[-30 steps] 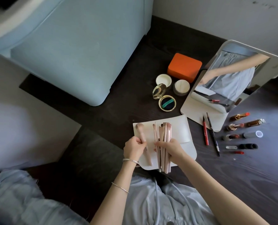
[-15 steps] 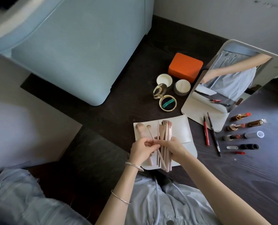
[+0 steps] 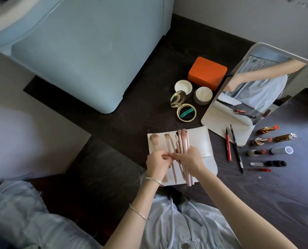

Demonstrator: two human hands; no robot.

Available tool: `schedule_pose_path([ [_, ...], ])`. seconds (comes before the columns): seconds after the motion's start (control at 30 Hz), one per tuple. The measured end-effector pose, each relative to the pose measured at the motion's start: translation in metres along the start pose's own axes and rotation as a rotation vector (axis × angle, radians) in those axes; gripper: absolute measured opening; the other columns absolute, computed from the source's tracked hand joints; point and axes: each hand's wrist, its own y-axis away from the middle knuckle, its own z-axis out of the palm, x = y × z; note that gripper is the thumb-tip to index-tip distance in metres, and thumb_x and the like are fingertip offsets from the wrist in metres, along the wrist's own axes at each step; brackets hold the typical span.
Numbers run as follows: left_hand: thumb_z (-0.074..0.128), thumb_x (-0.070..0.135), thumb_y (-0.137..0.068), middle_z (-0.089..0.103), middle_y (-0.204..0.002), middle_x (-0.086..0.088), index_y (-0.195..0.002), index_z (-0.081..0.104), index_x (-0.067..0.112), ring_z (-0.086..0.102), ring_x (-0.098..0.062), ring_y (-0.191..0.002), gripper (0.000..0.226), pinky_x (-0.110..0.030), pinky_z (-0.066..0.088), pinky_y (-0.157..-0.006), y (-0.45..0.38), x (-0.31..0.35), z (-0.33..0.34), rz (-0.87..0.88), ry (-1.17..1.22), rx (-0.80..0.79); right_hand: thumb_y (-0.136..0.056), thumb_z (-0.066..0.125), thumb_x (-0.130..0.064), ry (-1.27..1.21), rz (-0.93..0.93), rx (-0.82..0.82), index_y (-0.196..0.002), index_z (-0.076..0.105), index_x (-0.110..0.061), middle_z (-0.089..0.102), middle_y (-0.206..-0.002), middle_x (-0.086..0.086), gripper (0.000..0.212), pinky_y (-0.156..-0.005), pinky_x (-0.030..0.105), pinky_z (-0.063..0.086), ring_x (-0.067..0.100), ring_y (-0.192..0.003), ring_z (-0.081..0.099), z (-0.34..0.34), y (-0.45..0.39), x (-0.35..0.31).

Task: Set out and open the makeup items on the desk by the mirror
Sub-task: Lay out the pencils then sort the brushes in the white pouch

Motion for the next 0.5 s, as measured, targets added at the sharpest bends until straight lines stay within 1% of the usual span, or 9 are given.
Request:
schedule_pose_path([
  [0.1, 0.059, 0.012, -0.089, 0.072, -0.085, -0.005, -0.095, 0.073, 0.008, 0.07, -0.017, -0.077, 0.016, -0.034, 0.057, -0.08, -0.001, 0.001, 0.0, 0.022, -0.062, -0.002, -0.068, 0.083, -0.017, 0.007, -0.003, -0.004, -0.08, 0.065, 0.002, 0.06, -0.066, 0.01, 0.029, -0.063, 0.034, 0.05, 0.021, -0.062, 0.058, 0.0, 0.0, -0.002],
  [0.2, 0.061, 0.012, -0.089, 0.072, -0.084, -0.005, -0.097, 0.074, 0.008, 0.069, -0.016, -0.076, 0.015, -0.035, 0.058, -0.079, -0.004, -0.003, -0.001, 0.026, -0.071, 0.003, -0.069, 0.082, -0.018, 0.07, -0.023, 0.003, -0.079, 0.064, 0.0, 0.06, -0.065, 0.008, 0.028, -0.06, 0.029, 0.048, 0.019, -0.061, 0.057, 0.004, -0.001, -0.004],
  [0.3, 0.064, 0.015, -0.088, 0.073, -0.087, -0.007, -0.102, 0.073, 0.007, 0.07, -0.018, -0.08, 0.018, -0.037, 0.058, -0.08, -0.004, -0.005, -0.006, 0.046, -0.061, -0.001, -0.071, 0.079, -0.017, 0.128, -0.032, 0.015, -0.075, 0.06, -0.007, 0.059, -0.066, 0.005, 0.023, -0.056, 0.024, 0.046, 0.017, -0.059, 0.056, 0.009, -0.003, -0.006],
  [0.37, 0.065, 0.02, -0.087, 0.073, -0.092, -0.002, -0.103, 0.072, 0.012, 0.069, -0.017, -0.085, 0.019, -0.033, 0.055, -0.081, -0.004, -0.009, -0.011, 0.065, -0.109, 0.038, -0.074, 0.076, -0.017, 0.163, -0.031, 0.05, -0.077, 0.058, -0.008, 0.059, -0.067, 0.005, 0.02, -0.055, 0.025, 0.045, 0.018, -0.06, 0.056, 0.012, -0.006, -0.004],
  [0.4, 0.066, 0.021, -0.086, 0.072, -0.092, 0.002, -0.102, 0.072, 0.016, 0.067, -0.015, -0.087, 0.017, -0.03, 0.054, -0.079, -0.005, -0.011, -0.013, 0.069, -0.131, 0.077, -0.075, 0.074, -0.017, 0.192, -0.029, 0.072, -0.08, 0.059, -0.007, 0.059, -0.068, 0.005, 0.018, -0.055, 0.027, 0.045, 0.02, -0.062, 0.058, 0.014, -0.007, -0.002],
  [0.47, 0.071, 0.021, -0.08, 0.067, -0.088, 0.006, -0.091, 0.066, 0.023, 0.064, -0.014, -0.085, 0.012, -0.031, 0.051, -0.074, -0.006, -0.018, -0.019, 0.057, -0.124, 0.139, -0.075, 0.07, -0.02, 0.25, -0.025, 0.111, -0.083, 0.062, -0.007, 0.061, -0.069, 0.005, 0.018, -0.056, 0.029, 0.045, 0.025, -0.065, 0.061, 0.019, -0.008, 0.002],
  [0.5, 0.072, 0.021, -0.078, 0.064, -0.089, 0.006, -0.089, 0.062, 0.024, 0.062, -0.015, -0.085, 0.015, -0.032, 0.05, -0.073, -0.007, -0.021, -0.02, 0.044, -0.132, 0.143, -0.074, 0.069, -0.022, 0.274, -0.023, 0.122, -0.083, 0.062, -0.008, 0.063, -0.069, 0.006, 0.018, -0.055, 0.029, 0.045, 0.026, -0.066, 0.062, 0.022, -0.008, 0.003],
])
